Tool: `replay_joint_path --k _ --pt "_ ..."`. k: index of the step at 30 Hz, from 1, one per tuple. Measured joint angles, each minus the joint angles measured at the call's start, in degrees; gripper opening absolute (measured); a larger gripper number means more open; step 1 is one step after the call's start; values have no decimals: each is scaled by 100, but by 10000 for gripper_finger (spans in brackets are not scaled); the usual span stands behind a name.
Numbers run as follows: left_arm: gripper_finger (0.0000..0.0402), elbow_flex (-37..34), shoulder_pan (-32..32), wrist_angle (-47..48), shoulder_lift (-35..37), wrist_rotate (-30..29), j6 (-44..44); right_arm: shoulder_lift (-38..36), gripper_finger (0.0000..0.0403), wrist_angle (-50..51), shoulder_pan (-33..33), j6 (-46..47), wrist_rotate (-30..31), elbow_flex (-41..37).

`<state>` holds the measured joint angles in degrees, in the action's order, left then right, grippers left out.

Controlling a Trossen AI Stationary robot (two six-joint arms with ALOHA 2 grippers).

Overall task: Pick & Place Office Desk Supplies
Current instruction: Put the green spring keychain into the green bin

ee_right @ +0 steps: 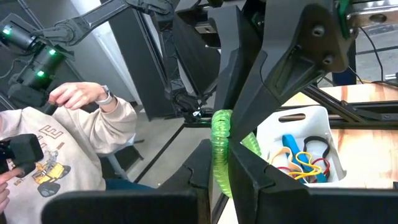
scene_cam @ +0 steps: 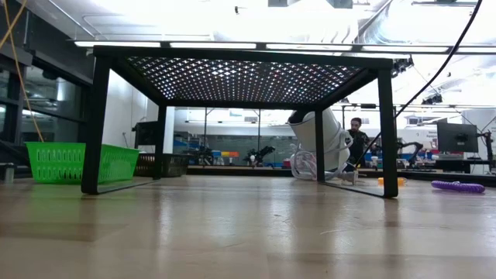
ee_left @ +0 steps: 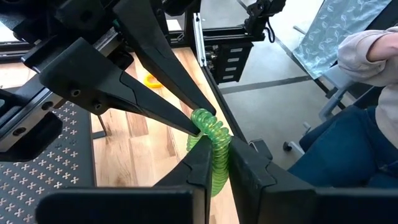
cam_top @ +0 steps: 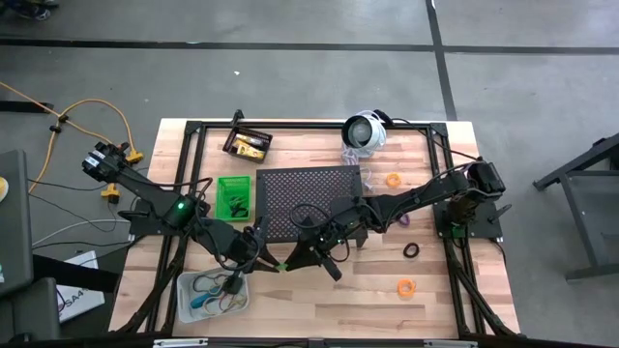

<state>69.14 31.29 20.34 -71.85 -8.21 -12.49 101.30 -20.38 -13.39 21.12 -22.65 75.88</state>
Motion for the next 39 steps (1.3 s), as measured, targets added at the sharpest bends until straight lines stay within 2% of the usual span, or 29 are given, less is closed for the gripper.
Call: replay_joint_path --k 17,30,34,39 --pt "26 0 0 9 0 4 -136 0 28 2 0 50 -2 0" --pt "26 0 0 82 6 13 -237 0 144 228 2 122 17 0" --pt "26 0 0 451 96 13 -594 2 157 768 37 149 66 0" --pt "26 0 0 1124 322 -2 -1008 4 155 1413 40 160 537 0"
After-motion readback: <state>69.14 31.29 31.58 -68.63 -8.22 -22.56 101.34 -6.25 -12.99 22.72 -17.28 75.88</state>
